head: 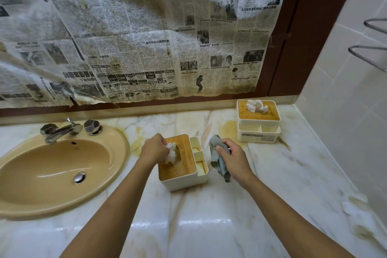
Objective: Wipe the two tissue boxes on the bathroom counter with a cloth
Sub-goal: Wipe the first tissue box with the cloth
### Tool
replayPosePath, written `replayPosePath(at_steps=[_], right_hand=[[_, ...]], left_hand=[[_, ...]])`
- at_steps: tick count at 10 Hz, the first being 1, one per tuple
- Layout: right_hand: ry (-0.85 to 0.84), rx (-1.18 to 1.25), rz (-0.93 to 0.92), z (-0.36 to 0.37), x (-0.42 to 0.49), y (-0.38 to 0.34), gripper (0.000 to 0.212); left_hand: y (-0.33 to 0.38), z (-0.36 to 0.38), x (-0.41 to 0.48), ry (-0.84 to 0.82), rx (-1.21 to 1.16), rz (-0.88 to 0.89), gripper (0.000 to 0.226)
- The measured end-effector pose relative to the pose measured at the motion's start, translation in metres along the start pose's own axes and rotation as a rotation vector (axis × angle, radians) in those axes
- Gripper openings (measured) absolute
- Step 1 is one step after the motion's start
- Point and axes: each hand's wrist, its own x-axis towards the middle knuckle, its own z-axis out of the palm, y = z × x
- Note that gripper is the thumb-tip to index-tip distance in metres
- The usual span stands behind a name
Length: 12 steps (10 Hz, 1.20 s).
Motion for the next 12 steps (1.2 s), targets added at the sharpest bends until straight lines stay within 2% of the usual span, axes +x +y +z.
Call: replayPosePath(at_steps=[1, 2, 4, 5, 7, 8, 9, 10, 11, 12], right_hand=[[-0.009, -0.009, -0.003, 0.0, -0.002, 0.0, 0.013], [-0.008, -0.009, -0.001, 0.0, -0.001, -0.002, 0.013], [-0.009, 0.001, 0.002, -0.002, -0.002, -0.005, 0.014], [-0.004, 0.0, 0.006, -0.006, -0.003, -0.004, 0.014], [-0.005, -0.005, 0.017, -0.008, -0.004, -0.002, 0.013], [-0.002, -0.01, 0.019, -0.007, -0.004, -0.003, 0.013], [0.004, -0.005, 0.025, -0.009, -0.006, -0.005, 0.014], [0.041, 0.005, 0.035, -0.008, -0.008, -0.004, 0.017], [0.084, 0.006, 0.038, -0.007, -0.008, -0.005, 0.025], [0.108, -0.022, -0.017, 0.0, -0.011, -0.011, 0.032]], left_hand=[[0.004, -0.004, -0.002, 0.092, 0.213, 0.059, 0.022], [0.018, 0.008, -0.012, 0.193, 0.286, 0.117, 0.023], [0.029, 0.027, -0.016, -0.113, 0.059, -0.011, 0.033], [0.029, 0.031, -0.016, -0.141, -0.175, -0.106, 0.025], [0.032, 0.029, -0.019, -0.281, -0.354, -0.242, 0.038], [0.025, 0.03, -0.019, -0.295, -0.337, -0.241, 0.04], [0.021, 0.028, -0.02, -0.23, -0.311, -0.208, 0.036], [0.017, 0.022, -0.011, -0.198, -0.329, -0.173, 0.02], [0.016, 0.013, -0.006, -0.19, -0.292, -0.112, 0.023], [0.019, 0.0, -0.003, -0.182, -0.266, -0.088, 0.037]])
